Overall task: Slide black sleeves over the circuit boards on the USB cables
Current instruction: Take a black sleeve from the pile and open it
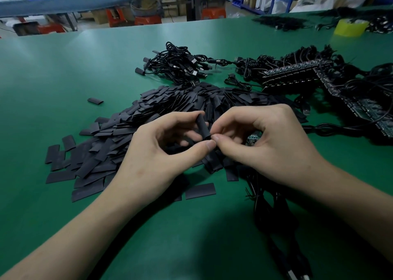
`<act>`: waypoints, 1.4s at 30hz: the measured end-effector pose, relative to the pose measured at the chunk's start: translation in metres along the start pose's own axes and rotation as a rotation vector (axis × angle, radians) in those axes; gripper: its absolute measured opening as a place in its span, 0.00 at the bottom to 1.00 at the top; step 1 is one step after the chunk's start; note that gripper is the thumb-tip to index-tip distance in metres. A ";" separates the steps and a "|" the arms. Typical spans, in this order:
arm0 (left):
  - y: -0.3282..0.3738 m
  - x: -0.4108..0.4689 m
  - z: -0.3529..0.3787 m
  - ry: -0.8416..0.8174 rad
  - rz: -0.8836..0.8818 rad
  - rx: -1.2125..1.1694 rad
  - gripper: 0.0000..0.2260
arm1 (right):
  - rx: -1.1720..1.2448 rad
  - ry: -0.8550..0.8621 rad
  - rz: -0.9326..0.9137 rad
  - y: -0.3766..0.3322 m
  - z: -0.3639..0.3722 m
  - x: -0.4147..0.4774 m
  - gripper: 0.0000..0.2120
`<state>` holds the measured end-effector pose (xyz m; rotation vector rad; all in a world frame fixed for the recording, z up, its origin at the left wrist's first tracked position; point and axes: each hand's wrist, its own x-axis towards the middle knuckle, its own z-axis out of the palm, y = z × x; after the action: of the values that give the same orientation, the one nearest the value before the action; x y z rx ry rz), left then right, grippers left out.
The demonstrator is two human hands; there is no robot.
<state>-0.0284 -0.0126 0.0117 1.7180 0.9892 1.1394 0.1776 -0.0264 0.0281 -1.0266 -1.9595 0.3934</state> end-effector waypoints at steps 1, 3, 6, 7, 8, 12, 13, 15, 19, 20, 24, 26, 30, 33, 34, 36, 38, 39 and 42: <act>0.000 0.000 0.000 -0.002 0.001 0.004 0.20 | 0.003 -0.001 0.010 0.000 0.000 0.000 0.08; 0.001 -0.001 0.001 0.002 0.007 0.023 0.19 | 0.005 0.001 0.028 0.000 0.001 0.000 0.09; 0.001 -0.001 0.002 0.030 0.025 0.053 0.18 | 0.022 -0.018 0.067 0.000 0.000 0.001 0.08; 0.001 -0.001 0.002 0.045 0.030 0.053 0.18 | 0.033 -0.038 0.093 0.000 0.000 0.002 0.08; 0.001 -0.001 0.002 0.063 0.035 0.054 0.18 | 0.042 -0.063 0.124 0.000 0.000 0.002 0.06; 0.001 0.001 0.000 0.157 0.054 0.057 0.17 | -0.048 -0.166 0.197 0.003 -0.003 0.005 0.09; 0.000 0.001 0.000 0.180 0.056 0.048 0.17 | -0.081 -0.183 0.188 0.004 -0.005 0.006 0.12; 0.000 0.002 -0.001 0.232 0.054 0.015 0.17 | -0.188 -0.226 0.157 0.005 -0.010 0.008 0.18; -0.003 0.004 -0.006 0.318 0.064 -0.033 0.16 | -0.284 -0.316 0.146 0.009 -0.016 0.009 0.16; -0.003 0.005 -0.006 0.329 0.068 -0.032 0.15 | -0.283 -0.320 0.130 0.010 -0.016 0.009 0.14; -0.006 0.006 -0.009 0.347 0.076 -0.018 0.16 | -0.256 -0.300 0.119 0.007 -0.016 0.009 0.09; -0.007 0.007 -0.010 0.346 0.050 -0.018 0.23 | -0.162 -0.246 0.207 0.009 -0.020 0.011 0.07; -0.009 0.007 -0.009 0.282 0.044 0.080 0.23 | 0.143 -0.132 0.333 0.017 -0.034 0.017 0.08; -0.009 0.004 -0.006 0.194 0.135 0.312 0.13 | 0.327 -0.083 0.432 0.022 -0.037 0.019 0.07; -0.008 0.002 -0.004 0.155 0.175 0.378 0.11 | 0.382 -0.091 0.457 0.023 -0.037 0.020 0.06; -0.006 0.000 0.001 0.072 0.219 0.438 0.10 | 0.467 -0.123 0.469 0.024 -0.035 0.020 0.08; -0.003 -0.003 0.004 -0.001 0.195 0.388 0.10 | 0.527 -0.171 0.446 0.025 -0.033 0.019 0.11; -0.002 -0.004 0.005 -0.034 0.165 0.337 0.10 | 0.554 -0.193 0.431 0.024 -0.031 0.019 0.11; -0.002 -0.006 0.008 -0.102 0.064 0.181 0.08 | 0.620 -0.237 0.410 0.021 -0.027 0.017 0.14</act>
<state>-0.0229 -0.0188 0.0066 1.9444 1.0059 1.0171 0.2056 -0.0033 0.0404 -0.9842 -1.6352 1.3078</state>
